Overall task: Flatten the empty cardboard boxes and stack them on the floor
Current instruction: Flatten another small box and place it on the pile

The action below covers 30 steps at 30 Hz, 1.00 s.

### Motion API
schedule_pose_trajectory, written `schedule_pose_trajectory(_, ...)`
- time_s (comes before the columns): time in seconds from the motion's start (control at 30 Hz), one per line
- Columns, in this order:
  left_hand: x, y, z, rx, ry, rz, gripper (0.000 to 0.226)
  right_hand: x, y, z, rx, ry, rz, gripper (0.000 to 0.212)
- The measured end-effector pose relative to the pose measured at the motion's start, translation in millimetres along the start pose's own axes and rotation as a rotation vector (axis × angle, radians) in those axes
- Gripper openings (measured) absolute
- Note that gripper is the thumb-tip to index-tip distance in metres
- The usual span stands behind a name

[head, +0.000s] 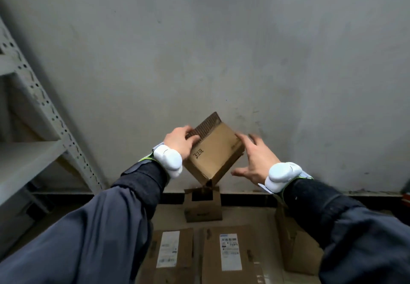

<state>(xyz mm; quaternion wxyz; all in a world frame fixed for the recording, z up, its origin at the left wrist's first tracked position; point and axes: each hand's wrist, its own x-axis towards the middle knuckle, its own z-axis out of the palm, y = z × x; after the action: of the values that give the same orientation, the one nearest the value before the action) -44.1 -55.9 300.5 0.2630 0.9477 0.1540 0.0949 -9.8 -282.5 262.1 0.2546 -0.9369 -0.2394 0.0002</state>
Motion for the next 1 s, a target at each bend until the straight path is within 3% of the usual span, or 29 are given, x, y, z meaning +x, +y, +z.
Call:
schedule_pose_trajectory(0.07, 2.2, -8.8, 0.5, -0.11, -0.016, -0.048, 0.034, -0.7, -1.5, 4.6, 0.012, -0.05, 0.015, 0.107)
schedule_pose_trajectory(0.17, 3.4, -29.2, 11.8, -0.295, -0.072, -0.159, 0.033, 0.2, -4.8, 12.1, 0.017, -0.094, 0.071, 0.092)
schedule_pose_trajectory(0.27, 4.3, -42.8, 28.4, -0.54, -0.138, -0.342, 0.031, 10.7, -5.3, 16.7, 0.128, -0.052, 0.2, 0.071)
schedule_pose_trajectory(0.43, 8.3, -42.5, 36.9, -0.809, -0.263, -0.57, 0.019, 26.7, -10.6, 26.5, 0.336, -0.068, 0.307, 0.055)
schedule_pose_trajectory(0.6, 7.0, -42.8, 43.4, -0.942, -0.313, -0.666, 0.021, 38.1, -22.8, 31.4, 0.516, -0.026, 0.398, 0.076)
schedule_pose_trajectory(0.67, 7.1, -43.8, 46.1, -0.945, -0.323, -0.662, 0.019, 40.3, -23.4, 32.5, 0.52, -0.005, 0.42, 0.078)
schedule_pose_trajectory(0.87, 2.4, -44.1, 49.7, -0.96, -0.299, -0.622, 0.017, 33.3, -21.5, 24.8, 0.424, 0.043, 0.355, 0.05)
schedule_pose_trajectory(0.93, 2.2, -41.6, 50.6, -0.741, -0.267, -0.596, 0.034, 30.6, -22.7, 23.3, 0.364, 0.055, 0.309, 0.045)
schedule_pose_trajectory(1.0, 6.0, -37.4, 54.4, -0.322, -0.098, -0.544, 0.059, 28.2, -27.5, 21.1, 0.299, 0.085, 0.268, 0.042)
